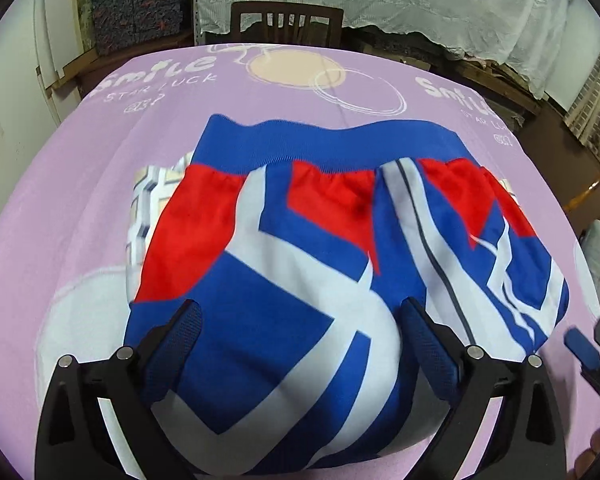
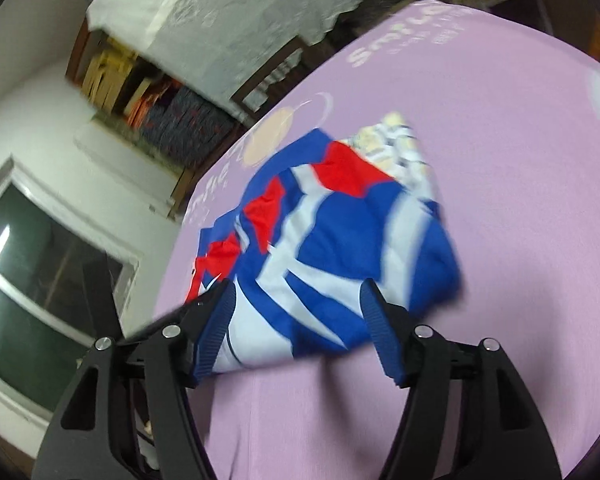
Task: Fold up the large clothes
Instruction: 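Push the folded hoodie bundle with the right tool to tidy it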
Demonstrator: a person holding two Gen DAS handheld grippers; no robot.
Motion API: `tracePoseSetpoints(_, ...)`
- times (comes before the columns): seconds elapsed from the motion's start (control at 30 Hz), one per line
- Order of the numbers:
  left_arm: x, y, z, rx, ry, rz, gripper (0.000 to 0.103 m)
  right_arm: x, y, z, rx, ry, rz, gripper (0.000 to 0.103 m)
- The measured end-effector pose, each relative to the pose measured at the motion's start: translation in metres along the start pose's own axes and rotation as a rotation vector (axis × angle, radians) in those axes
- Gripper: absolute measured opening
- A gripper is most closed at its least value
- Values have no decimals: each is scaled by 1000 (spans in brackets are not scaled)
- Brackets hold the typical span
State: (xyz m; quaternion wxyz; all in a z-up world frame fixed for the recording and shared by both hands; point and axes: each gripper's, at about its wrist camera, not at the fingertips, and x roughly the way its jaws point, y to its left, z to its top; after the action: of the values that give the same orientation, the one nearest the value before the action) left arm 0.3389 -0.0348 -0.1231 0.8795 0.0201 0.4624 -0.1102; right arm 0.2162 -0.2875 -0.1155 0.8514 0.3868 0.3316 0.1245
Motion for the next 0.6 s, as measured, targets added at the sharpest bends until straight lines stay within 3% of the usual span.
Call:
tracePoseSetpoints(0.13, 3, -10, -6, 34, -29, 62, 100, -22, -13, -18, 73, -22, -75, 65)
tracePoseSetpoints(0.23, 2, -9, -7, 30, -29, 61, 100, -21, -20, -24, 141, -16, -115, 65)
tracePoseSetpoints(0.43, 2, -9, -6, 29, -26, 61, 100, 7, -23, -17, 222, -14, -165, 65)
tracePoseSetpoints(0.6, 3, -9, -5, 25, -20, 58, 100, 33, -21, 1, 288, -65, -194, 65)
